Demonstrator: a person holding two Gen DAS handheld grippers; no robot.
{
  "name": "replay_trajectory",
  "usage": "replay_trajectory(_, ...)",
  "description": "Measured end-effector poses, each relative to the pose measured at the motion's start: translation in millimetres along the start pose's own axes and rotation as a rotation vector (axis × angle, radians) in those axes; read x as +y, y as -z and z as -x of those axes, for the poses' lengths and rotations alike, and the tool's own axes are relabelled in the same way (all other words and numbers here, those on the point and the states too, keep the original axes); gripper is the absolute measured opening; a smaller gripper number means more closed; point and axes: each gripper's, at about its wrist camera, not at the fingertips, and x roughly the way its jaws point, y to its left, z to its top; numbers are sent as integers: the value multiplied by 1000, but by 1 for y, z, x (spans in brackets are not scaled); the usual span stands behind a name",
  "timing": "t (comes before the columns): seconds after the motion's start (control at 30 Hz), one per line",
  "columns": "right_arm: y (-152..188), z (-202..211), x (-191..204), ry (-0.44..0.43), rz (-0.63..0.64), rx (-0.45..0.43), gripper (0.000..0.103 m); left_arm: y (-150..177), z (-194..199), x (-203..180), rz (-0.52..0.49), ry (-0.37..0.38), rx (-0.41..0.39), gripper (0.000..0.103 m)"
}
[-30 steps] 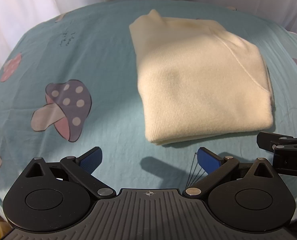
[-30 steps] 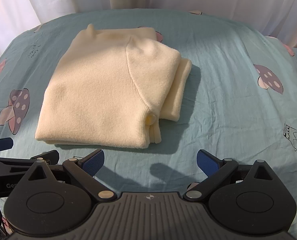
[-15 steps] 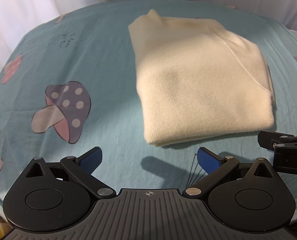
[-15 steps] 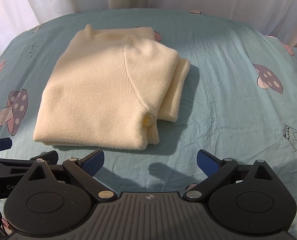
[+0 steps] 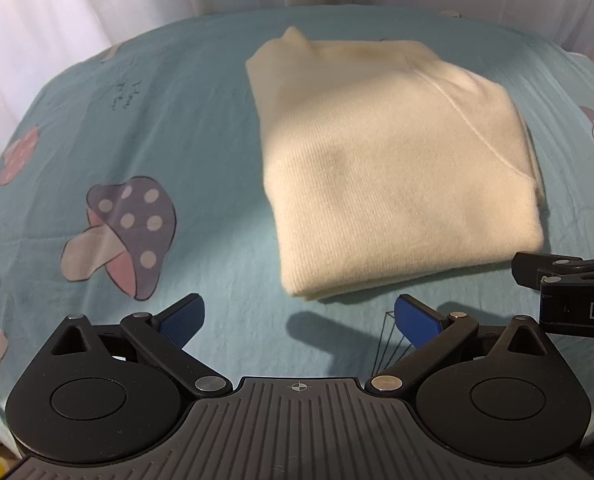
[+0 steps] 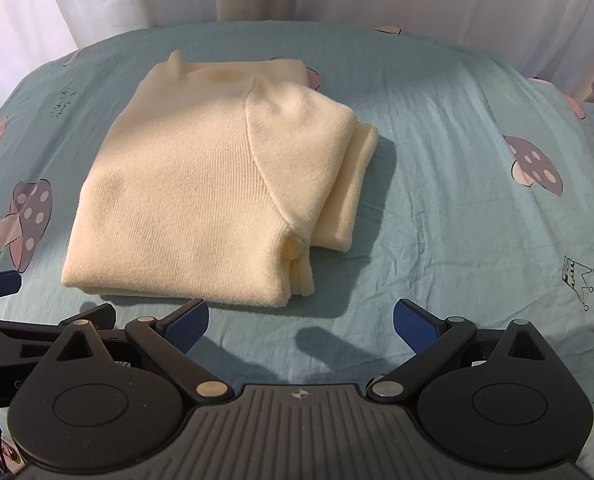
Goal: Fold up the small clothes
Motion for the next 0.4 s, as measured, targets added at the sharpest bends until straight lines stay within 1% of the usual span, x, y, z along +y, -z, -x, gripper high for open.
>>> replay_trajectory(0.17, -1, 0, -1, 3, -7, -4, 99, 1, -1, -1, -3, 30, 16, 103)
replay_trajectory(0.4, -1, -1, -1, 6, -9, -5, 99, 1, -3, 1, -7, 10, 28, 103)
